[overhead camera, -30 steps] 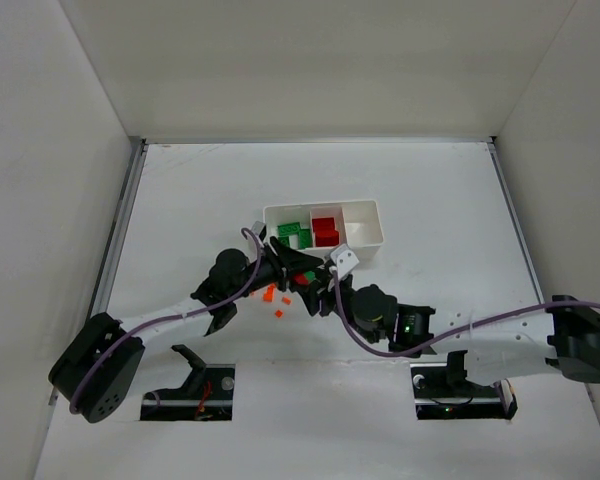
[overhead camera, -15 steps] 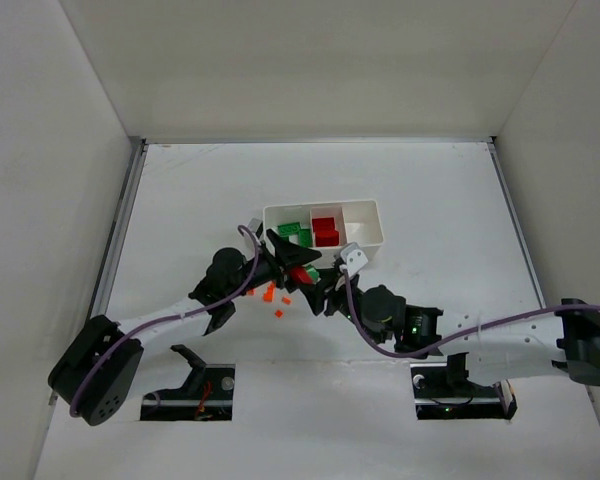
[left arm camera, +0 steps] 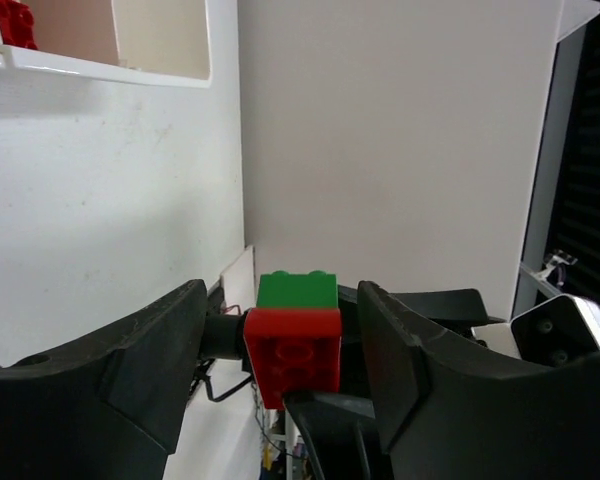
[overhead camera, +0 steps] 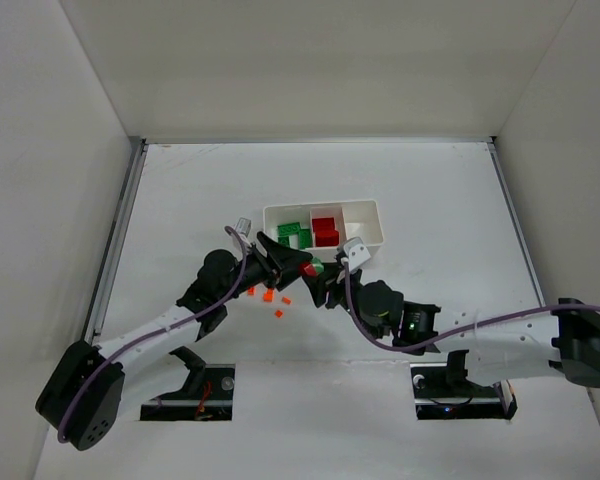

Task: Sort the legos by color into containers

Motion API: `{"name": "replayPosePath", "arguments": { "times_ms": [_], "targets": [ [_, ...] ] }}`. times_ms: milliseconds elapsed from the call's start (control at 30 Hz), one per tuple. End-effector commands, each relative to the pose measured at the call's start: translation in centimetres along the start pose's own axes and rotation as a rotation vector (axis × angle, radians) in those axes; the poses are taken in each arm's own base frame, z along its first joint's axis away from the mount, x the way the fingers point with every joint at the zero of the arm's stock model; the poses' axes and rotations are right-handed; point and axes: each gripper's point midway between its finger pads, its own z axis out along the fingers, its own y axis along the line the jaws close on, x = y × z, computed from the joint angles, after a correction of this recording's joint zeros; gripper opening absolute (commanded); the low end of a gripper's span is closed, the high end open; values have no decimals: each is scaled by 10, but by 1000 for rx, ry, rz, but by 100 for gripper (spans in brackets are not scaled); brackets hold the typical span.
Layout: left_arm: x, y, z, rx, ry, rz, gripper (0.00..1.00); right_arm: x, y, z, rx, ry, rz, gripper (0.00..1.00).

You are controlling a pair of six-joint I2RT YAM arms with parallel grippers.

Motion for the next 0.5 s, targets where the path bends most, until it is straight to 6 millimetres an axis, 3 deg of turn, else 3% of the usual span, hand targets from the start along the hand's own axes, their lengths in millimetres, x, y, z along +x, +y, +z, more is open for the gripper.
{"name": "replayPosePath", "arguments": {
  "times_ms": [0, 233, 467],
  "targets": [
    [0, -4, -1, -1, -17, 76, 58, -9, -3, 3, 30, -36, 31, 41],
    [1, 0, -1, -31, -37, 119, 53, -8, -5, 4, 40, -32, 27, 41],
    [-4, -4, 0, -23, -70, 132, 37, -6, -4, 5, 41, -27, 31, 41]
  ]
}}
